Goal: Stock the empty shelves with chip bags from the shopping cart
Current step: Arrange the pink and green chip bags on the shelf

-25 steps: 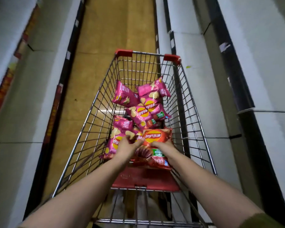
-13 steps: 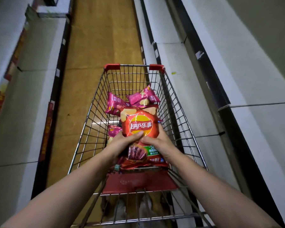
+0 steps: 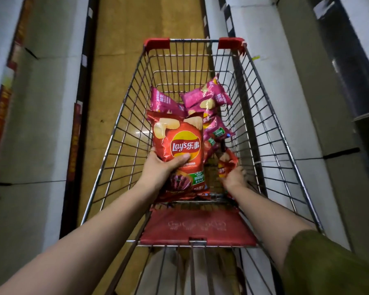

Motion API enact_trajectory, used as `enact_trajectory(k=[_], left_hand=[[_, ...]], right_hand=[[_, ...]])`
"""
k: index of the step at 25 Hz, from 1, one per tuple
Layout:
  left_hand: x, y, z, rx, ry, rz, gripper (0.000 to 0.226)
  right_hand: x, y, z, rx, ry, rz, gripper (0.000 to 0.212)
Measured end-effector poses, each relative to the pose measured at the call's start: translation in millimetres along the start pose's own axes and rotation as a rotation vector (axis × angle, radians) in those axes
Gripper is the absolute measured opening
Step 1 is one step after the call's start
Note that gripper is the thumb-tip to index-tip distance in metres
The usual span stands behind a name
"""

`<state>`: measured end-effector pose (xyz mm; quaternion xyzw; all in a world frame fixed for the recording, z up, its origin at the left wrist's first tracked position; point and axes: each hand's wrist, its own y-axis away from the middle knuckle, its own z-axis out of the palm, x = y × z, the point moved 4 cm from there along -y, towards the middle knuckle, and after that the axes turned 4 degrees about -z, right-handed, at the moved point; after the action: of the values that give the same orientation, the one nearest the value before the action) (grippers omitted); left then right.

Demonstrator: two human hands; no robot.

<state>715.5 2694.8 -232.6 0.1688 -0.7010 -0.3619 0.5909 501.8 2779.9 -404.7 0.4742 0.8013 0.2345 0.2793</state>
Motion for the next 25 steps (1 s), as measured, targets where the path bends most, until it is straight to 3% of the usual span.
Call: enact_trajectory(k=[4,11,16,18,21,25], left_hand=[[-27,-15,-5,0.053,-0.014,-0.041,0.061],[-44,-20,-11,0.072,-0.051,-0.079,0.072],[-21,5,-14,0.028,-0.081,-0.052,0.092],[-3,20,-17,-0.003,-0.102,-0.024,0.092],[28,37,-22,-0.04,-0.127,0.056,0.07],[73,69,-26,-0.113,-0.136,0.166,0.081]], right_hand=[[-2,-6,33,0.153,0.204,-0.058,0.049],[0,-3,29,0.027,0.309,-0.136,0.062],[-17,29,-21,-0.035,-0.103,-0.068,0.096],[-24,59,-52,-0.071,-0.349,-0.072,0.092],[-34,115,-102,-0.152,-0.638,-0.189,0.079],[-42,188,-159,-0.167,-0.844,-0.36,0.091]])
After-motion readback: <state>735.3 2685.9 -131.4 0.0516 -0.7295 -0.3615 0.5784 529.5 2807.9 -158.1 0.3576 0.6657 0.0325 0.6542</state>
